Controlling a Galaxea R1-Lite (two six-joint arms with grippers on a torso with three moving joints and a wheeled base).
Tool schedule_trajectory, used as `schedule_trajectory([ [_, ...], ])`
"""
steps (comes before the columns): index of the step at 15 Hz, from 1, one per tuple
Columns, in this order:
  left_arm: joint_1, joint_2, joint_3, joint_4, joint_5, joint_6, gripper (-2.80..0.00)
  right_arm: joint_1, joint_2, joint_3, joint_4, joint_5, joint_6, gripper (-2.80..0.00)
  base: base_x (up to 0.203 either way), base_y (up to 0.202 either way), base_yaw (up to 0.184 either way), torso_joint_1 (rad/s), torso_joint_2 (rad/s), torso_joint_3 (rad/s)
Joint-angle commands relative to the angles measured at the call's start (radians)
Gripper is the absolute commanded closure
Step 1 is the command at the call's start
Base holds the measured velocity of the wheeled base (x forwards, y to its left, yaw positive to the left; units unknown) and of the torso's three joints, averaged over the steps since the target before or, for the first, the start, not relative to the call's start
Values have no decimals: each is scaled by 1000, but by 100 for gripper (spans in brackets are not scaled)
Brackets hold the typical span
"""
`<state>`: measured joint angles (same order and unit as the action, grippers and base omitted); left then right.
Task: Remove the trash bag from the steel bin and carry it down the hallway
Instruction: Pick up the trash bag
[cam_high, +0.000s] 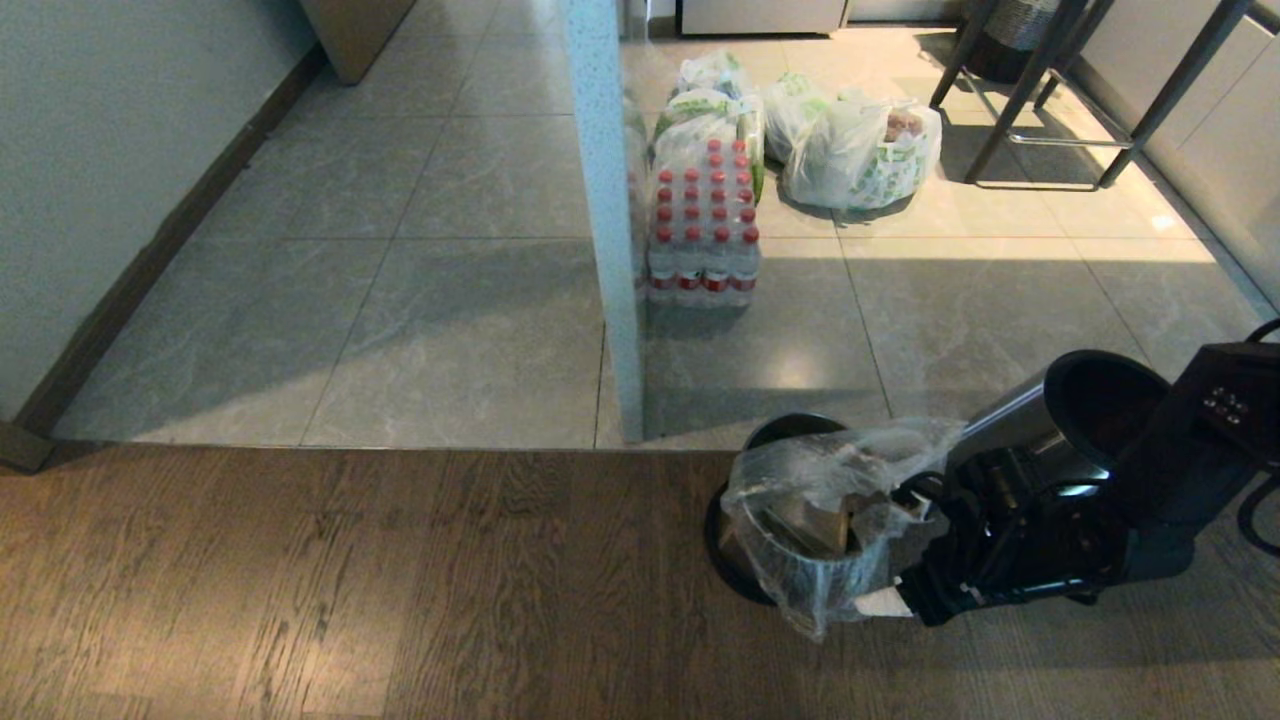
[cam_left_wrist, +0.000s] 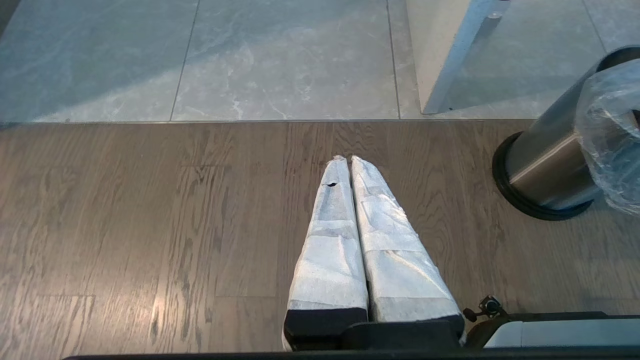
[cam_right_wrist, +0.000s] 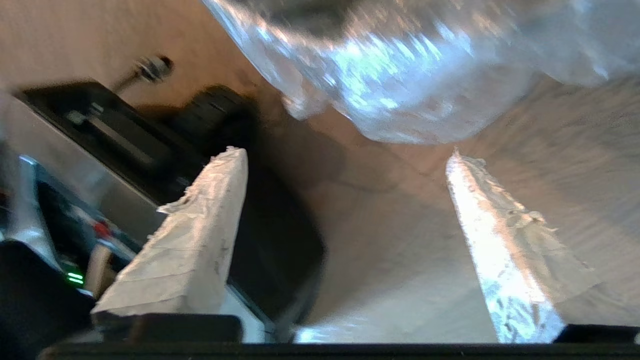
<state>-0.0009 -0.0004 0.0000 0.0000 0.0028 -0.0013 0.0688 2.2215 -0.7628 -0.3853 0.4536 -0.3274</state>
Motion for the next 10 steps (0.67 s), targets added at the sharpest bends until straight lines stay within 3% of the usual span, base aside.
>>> schedule_trajectory([
  [1, -1, -1, 1, 0, 0, 0, 0, -28, 15, 7, 0, 5, -63, -280, 0, 0, 0, 0, 0, 0],
  [2, -1, 0, 0, 0, 0, 0, 0, -43, 26, 8, 8, 8, -93, -280, 0, 0, 0, 0, 0, 0],
  [10, -1, 0, 2, 0, 0, 0, 0, -46, 146, -67, -86, 18, -90, -280, 0, 0, 0, 0, 0, 0],
])
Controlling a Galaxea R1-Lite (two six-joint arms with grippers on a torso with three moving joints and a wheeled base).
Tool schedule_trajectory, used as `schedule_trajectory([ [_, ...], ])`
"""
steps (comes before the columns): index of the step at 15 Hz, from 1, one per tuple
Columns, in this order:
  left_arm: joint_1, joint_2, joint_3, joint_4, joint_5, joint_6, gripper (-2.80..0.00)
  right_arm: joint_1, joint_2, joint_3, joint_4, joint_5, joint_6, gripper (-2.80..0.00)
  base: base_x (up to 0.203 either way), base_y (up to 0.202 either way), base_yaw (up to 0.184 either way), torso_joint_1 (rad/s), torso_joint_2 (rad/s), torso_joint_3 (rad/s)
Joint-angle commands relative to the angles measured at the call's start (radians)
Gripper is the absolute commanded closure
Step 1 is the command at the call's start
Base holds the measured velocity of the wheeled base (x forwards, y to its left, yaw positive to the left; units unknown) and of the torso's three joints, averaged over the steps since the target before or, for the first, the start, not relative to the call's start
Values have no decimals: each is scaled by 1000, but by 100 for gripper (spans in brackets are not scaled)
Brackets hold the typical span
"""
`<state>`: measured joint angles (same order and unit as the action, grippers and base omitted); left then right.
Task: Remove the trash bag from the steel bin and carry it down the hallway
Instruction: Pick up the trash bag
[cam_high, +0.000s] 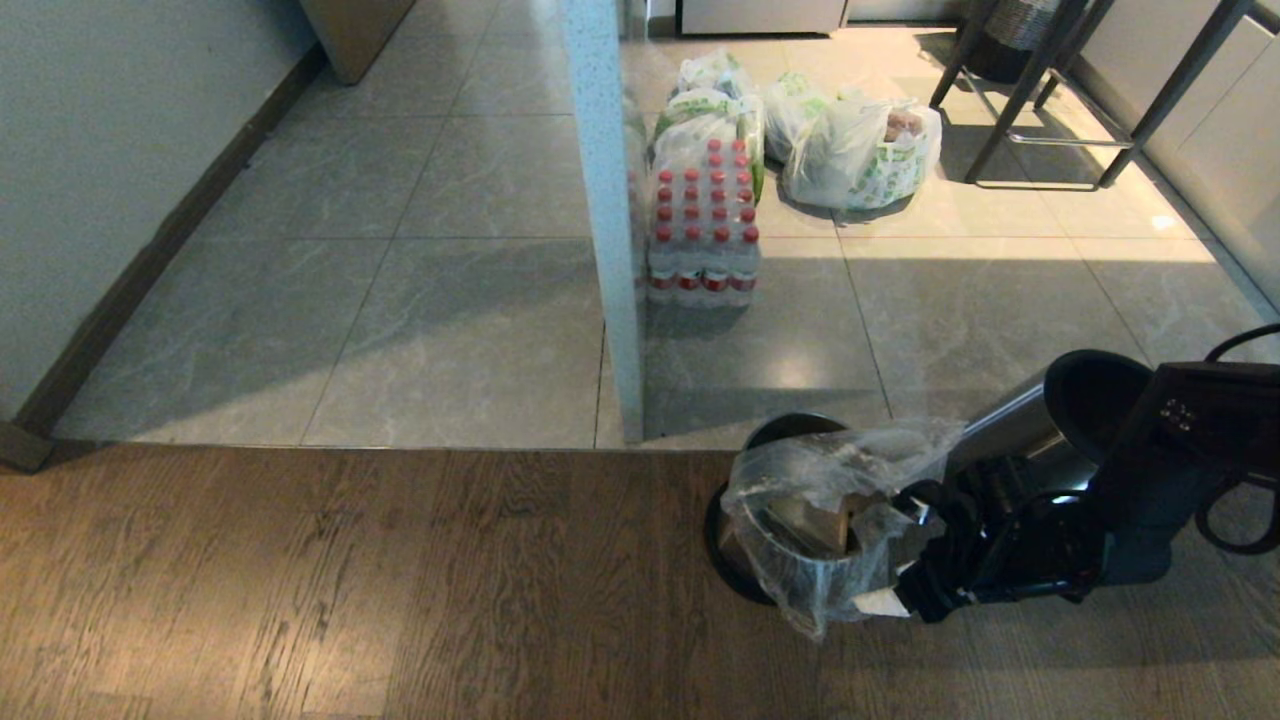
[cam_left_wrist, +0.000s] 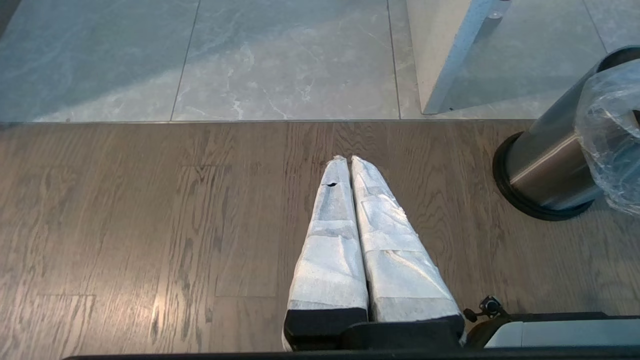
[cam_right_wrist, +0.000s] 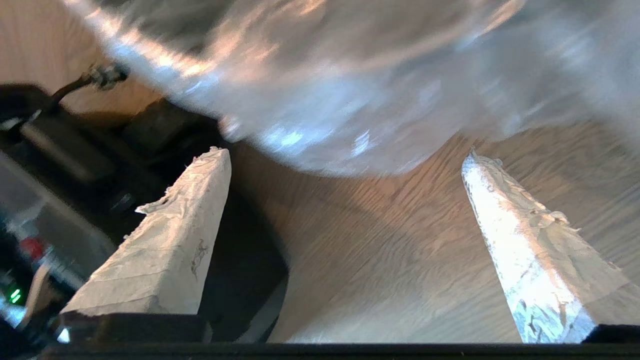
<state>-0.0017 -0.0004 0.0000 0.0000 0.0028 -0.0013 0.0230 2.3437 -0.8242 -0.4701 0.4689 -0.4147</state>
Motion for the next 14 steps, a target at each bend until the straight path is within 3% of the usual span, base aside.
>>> schedule_trajectory([
  [1, 0, 0, 1, 0, 0, 0, 0, 0, 35, -13, -10, 4, -1, -280, 0, 0, 0, 0, 0, 0],
  [7, 0, 0, 2, 0, 0, 1, 0, -2, 75, -45, -19, 56, 6, -280, 0, 0, 0, 0, 0, 0],
  [10, 0, 0, 0, 0, 0, 0, 0, -2, 84, -52, -59, 68, 73, -280, 0, 0, 0, 0, 0, 0],
  [14, 0, 0, 0, 0, 0, 0, 0, -2, 88, -52, -76, 69, 83, -280, 0, 0, 0, 0, 0, 0],
])
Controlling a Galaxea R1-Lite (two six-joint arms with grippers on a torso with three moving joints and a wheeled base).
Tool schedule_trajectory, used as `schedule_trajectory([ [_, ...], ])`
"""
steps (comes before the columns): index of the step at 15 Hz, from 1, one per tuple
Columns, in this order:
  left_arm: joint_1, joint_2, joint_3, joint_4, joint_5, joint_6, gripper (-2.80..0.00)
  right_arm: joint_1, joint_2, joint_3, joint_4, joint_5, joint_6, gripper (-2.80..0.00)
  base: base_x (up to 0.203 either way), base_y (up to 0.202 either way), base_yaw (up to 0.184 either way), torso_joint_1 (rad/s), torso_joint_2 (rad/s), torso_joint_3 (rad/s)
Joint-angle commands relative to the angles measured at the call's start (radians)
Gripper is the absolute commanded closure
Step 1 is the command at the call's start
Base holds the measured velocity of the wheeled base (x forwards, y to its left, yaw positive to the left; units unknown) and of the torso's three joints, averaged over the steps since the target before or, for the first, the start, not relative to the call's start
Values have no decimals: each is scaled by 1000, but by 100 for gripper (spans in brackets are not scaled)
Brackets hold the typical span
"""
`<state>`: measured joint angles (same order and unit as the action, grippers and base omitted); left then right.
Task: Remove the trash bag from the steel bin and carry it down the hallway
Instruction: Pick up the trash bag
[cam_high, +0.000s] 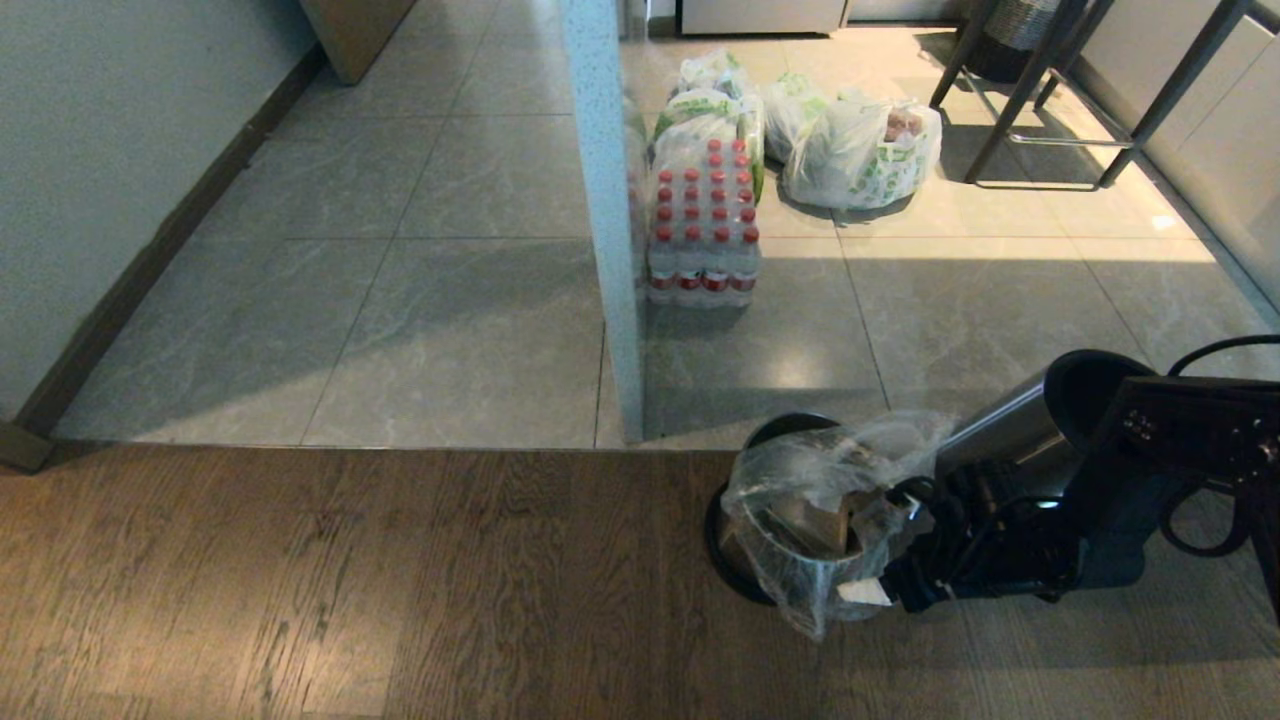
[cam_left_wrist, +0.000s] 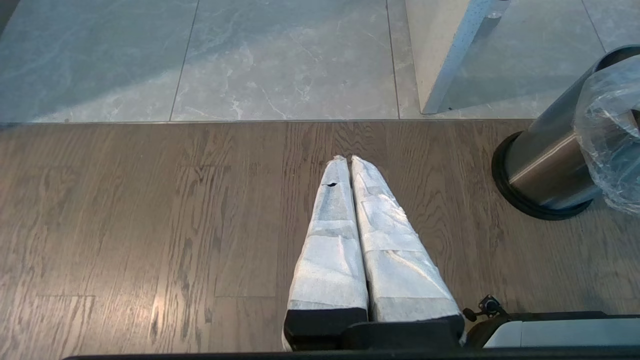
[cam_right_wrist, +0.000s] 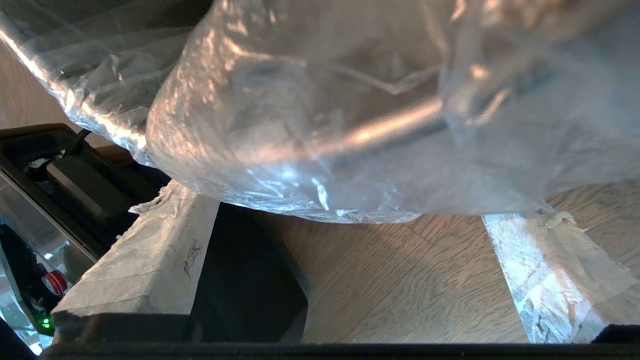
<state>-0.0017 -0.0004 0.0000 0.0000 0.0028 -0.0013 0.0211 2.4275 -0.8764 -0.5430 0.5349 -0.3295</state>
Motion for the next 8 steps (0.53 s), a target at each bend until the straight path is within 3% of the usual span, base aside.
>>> schedule_trajectory([
  [1, 0, -1, 2, 0, 0, 0, 0, 0, 5, 0, -3, 4, -2, -280, 0, 0, 0, 0, 0, 0],
  [8, 0, 0, 2, 0, 0, 0, 0, 0, 1, 1, -5, 37, 9, -280, 0, 0, 0, 0, 0, 0],
])
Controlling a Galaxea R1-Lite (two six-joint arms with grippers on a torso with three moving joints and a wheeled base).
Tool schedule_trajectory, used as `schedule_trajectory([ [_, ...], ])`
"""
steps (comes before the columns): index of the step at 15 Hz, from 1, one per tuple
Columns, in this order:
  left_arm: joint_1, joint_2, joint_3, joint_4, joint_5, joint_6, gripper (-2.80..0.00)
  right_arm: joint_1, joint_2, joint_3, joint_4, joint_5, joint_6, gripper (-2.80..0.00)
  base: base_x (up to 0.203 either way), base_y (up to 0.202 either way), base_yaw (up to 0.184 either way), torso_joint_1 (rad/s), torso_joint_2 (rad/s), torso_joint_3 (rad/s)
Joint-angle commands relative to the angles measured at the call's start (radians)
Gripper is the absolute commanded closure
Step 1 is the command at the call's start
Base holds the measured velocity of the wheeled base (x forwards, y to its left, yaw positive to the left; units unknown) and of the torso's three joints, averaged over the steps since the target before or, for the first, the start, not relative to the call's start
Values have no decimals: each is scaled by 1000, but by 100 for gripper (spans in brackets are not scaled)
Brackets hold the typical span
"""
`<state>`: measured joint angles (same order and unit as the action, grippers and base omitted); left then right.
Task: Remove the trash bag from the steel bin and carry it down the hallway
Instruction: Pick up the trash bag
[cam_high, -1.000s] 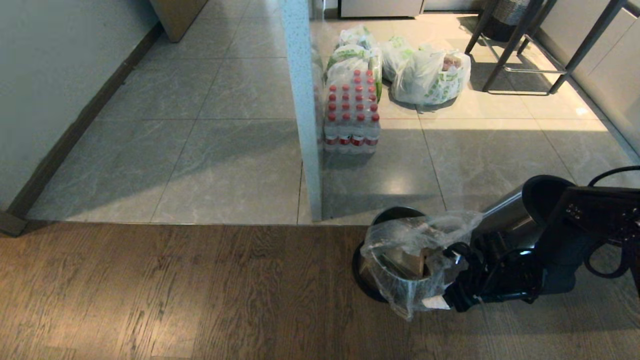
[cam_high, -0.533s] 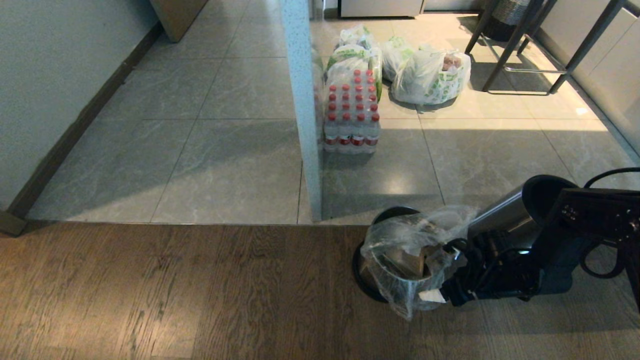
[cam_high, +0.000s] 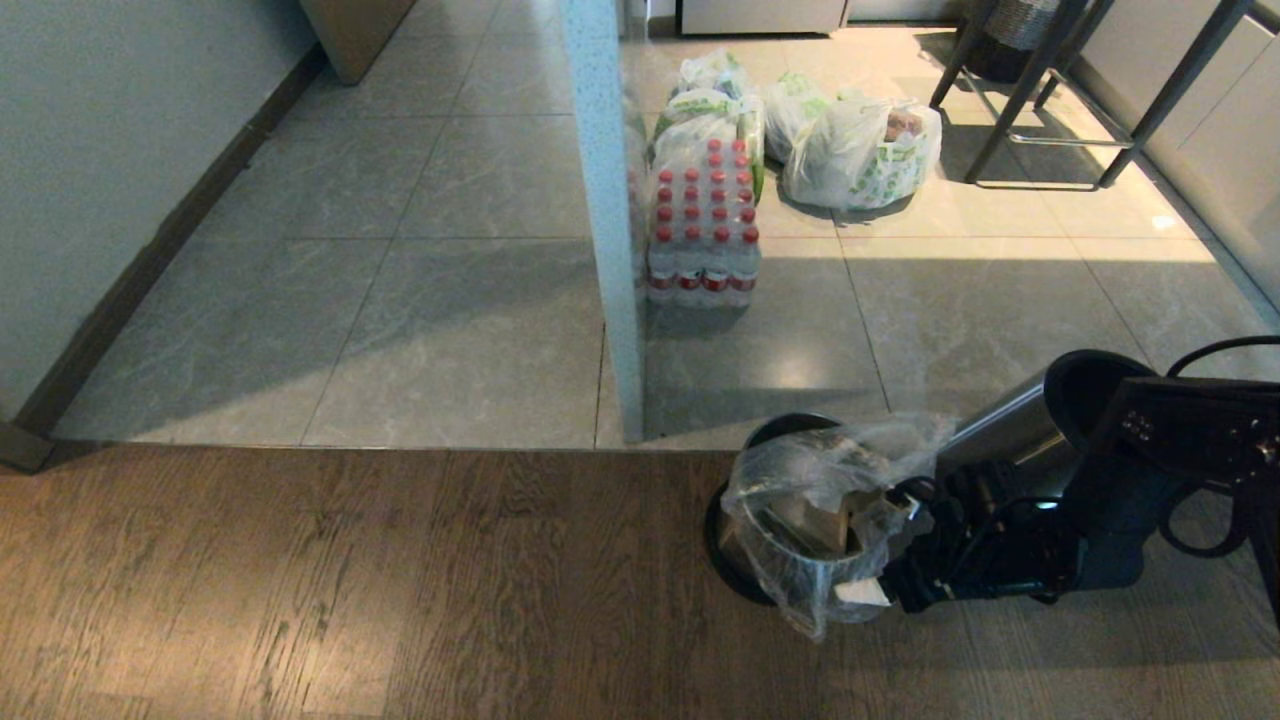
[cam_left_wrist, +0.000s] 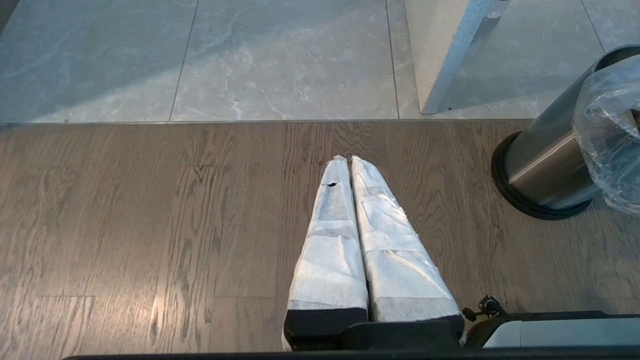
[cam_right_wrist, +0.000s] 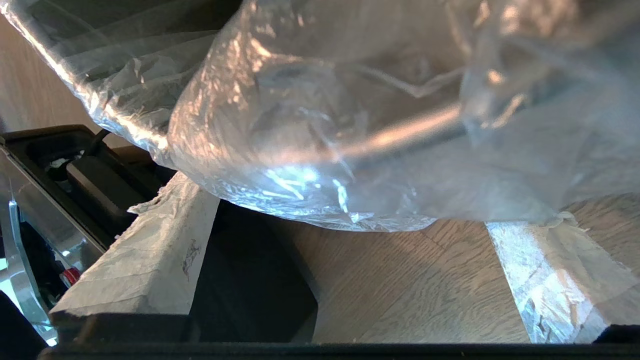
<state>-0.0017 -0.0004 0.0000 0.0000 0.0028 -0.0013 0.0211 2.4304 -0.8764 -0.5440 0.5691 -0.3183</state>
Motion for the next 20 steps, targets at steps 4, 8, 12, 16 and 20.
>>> schedule_trajectory([
  [4, 0, 0, 0, 0, 0, 1, 0, 0, -7, 2, -4, 2, -2, -280, 0, 0, 0, 0, 0, 0],
  [8, 0, 0, 2, 0, 0, 0, 0, 0, -27, 10, 5, 0, -36, -280, 0, 0, 0, 0, 0, 0],
  [12, 0, 0, 1, 0, 0, 0, 0, 0, -19, 20, 12, 0, -33, -280, 0, 0, 0, 0, 0, 0],
  [16, 0, 0, 1, 0, 0, 0, 0, 2, -16, 23, 5, 3, -33, -280, 0, 0, 0, 0, 0, 0],
  [20, 0, 0, 2, 0, 0, 1, 0, 0, -24, 46, 1, 5, -18, -280, 0, 0, 0, 0, 0, 0],
])
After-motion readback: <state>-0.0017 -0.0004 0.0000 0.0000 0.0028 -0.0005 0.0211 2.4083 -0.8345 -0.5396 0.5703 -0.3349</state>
